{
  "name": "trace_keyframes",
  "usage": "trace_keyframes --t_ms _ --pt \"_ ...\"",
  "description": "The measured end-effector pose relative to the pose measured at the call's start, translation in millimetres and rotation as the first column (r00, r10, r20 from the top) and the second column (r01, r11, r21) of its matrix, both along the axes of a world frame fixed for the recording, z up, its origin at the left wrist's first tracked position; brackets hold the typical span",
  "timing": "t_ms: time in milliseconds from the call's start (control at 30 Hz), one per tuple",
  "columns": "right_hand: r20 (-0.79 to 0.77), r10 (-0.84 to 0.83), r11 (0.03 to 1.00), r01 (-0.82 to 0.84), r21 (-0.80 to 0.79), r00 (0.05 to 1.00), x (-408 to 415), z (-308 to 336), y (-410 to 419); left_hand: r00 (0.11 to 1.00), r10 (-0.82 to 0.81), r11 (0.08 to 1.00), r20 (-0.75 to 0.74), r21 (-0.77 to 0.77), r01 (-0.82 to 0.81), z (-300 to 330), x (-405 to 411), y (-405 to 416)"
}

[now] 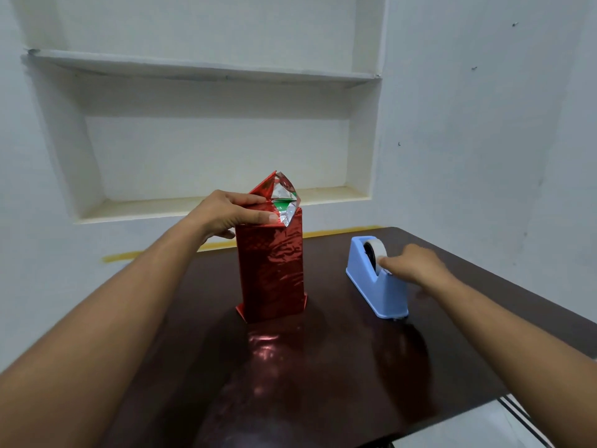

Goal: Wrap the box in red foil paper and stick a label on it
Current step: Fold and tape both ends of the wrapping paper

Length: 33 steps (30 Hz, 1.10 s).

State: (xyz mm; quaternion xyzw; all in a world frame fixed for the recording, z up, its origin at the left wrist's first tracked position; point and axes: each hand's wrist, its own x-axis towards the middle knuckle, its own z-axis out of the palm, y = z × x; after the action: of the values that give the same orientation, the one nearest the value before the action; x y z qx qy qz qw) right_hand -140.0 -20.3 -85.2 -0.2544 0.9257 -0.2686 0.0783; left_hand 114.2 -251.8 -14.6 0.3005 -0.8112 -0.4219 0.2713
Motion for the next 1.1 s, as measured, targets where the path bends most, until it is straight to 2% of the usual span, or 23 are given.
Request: trace_keyframes --t_ms 67,133,267,367,567,767,967,1100 --pt "0.294 -0.019 0.992 0.055 -0.114 0.956 -3.7 2.6 1.4 1.000 -0.007 1.000 0.000 0.007 0.007 0.2 0.0 -0.2" --pt "0.517 0.004 0.975 0.110 -0.191 0.856 -8.3 5.1 3.5 1.000 -0.014 1.000 -0.003 0.000 0.014 -0.6 -0.1 -0.6" --pt "0.632 0.078 0.948 0.139 -0.287 0.771 -15.9 10.0 1.8 1.000 -0.003 1.000 -0.004 0.003 0.003 -0.5 -1.1 -0.7" --pt "0.674 0.157 0.878 0.211 -0.430 0.722 -14.2 10.6 1.2 1.000 0.002 1.000 -0.003 0.000 -0.002 -1.1 -1.6 -2.8" --pt "0.631 0.183 0.739 0.318 -0.594 0.754 -8.3 -20.6 15.3 1.000 -0.015 1.000 -0.015 0.007 0.015 -1.5 -1.5 -2.3" --pt "0.625 0.198 0.717 0.324 -0.618 0.755 -5.0 -37.6 25.1 1.000 -0.018 1.000 -0.004 0.002 0.018 0.7 -1.0 0.8" --pt "0.484 0.061 0.807 0.242 -0.539 0.873 -16.2 -40.9 20.4 0.999 -0.036 0.999 -0.007 0.003 0.036 -1.3 -1.4 -3.4" --pt "0.195 -0.062 0.920 0.131 -0.369 0.979 -11.7 -39.2 27.6 0.999 -0.046 0.999 -0.011 0.009 0.046 -1.2 -1.3 -4.8"
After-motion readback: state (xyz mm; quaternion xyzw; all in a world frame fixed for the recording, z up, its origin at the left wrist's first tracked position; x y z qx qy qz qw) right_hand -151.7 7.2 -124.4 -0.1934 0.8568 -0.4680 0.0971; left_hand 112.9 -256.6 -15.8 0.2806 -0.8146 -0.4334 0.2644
